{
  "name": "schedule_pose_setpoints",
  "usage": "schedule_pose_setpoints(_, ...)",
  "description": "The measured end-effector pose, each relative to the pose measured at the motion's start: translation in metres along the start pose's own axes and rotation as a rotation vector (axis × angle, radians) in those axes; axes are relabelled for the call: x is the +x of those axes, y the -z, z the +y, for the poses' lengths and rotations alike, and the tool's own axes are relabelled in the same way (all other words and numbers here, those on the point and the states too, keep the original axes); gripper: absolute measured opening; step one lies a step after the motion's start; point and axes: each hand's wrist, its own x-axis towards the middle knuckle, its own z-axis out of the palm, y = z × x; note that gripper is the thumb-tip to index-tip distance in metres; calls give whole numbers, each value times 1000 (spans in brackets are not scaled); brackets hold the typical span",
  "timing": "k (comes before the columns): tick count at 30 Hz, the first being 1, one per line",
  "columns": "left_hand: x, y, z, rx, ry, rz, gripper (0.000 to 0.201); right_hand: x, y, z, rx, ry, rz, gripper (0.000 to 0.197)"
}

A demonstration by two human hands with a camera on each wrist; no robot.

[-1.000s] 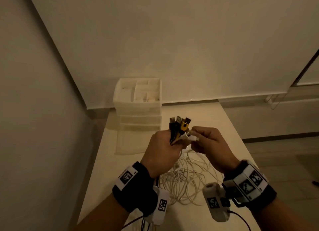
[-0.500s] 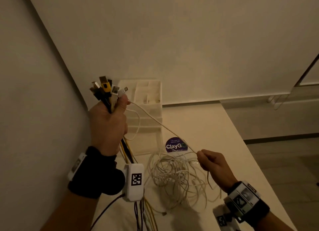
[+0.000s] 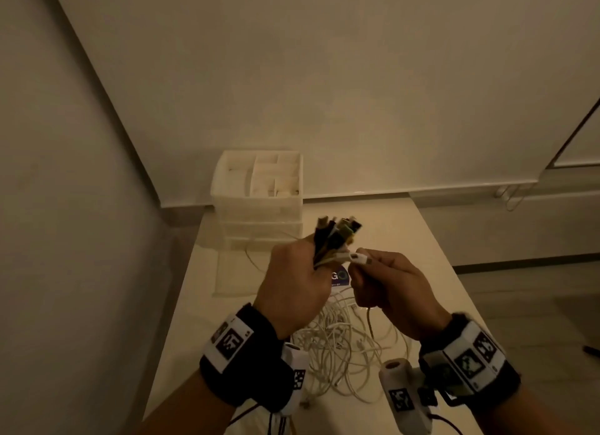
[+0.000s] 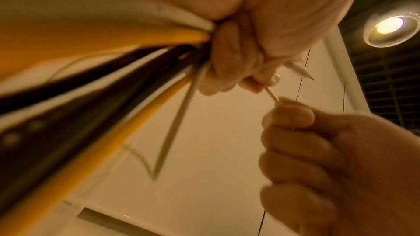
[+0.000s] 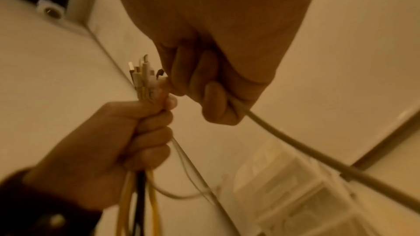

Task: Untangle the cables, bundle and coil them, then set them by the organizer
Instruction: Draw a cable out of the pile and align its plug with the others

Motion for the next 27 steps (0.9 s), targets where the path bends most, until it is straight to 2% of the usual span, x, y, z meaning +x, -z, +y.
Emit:
schedule_pose_setpoints(3, 9, 19, 1, -29, 30, 181, 7, -6, 9, 11, -139, 14, -9, 39)
schedule_pose_setpoints(8, 31, 81, -5, -172, 77, 557, 19, -26, 25, 58, -512, 49, 88, 44)
schedule_pose_setpoints(12, 29, 105, -13, -179, 75, 632, 29, -31, 31, 85, -607, 89, 191, 37)
schedule_pose_setpoints(14, 24, 106, -13, -132, 62, 668, 31, -26, 28, 88, -630, 106, 244, 40)
schedule_pose_setpoints(17, 18, 103, -5, -132, 24, 719, 25, -18, 24, 77, -647, 113, 319, 43)
schedule_pose_setpoints(19, 14, 94, 3, -168, -17, 615, 15, -14, 22, 63, -606, 140, 316, 43)
schedule_pose_setpoints(22, 4, 63, 12, -186, 13, 205, 21, -9, 10, 33, -571, 186, 205, 41)
schedule_pose_setpoints(24, -2, 41, 9, -66, 16, 7, 20, -5, -2, 10, -560, 226, 115, 40)
schedule_pose_setpoints(26, -5, 26, 6, 18, -3, -70, 12, -1, -9, -8, -514, 259, 63, 40)
schedule_pose_setpoints(27, -6, 24, 5, 25, -11, -59, 12, 0, -10, -14, -495, 263, 40, 39)
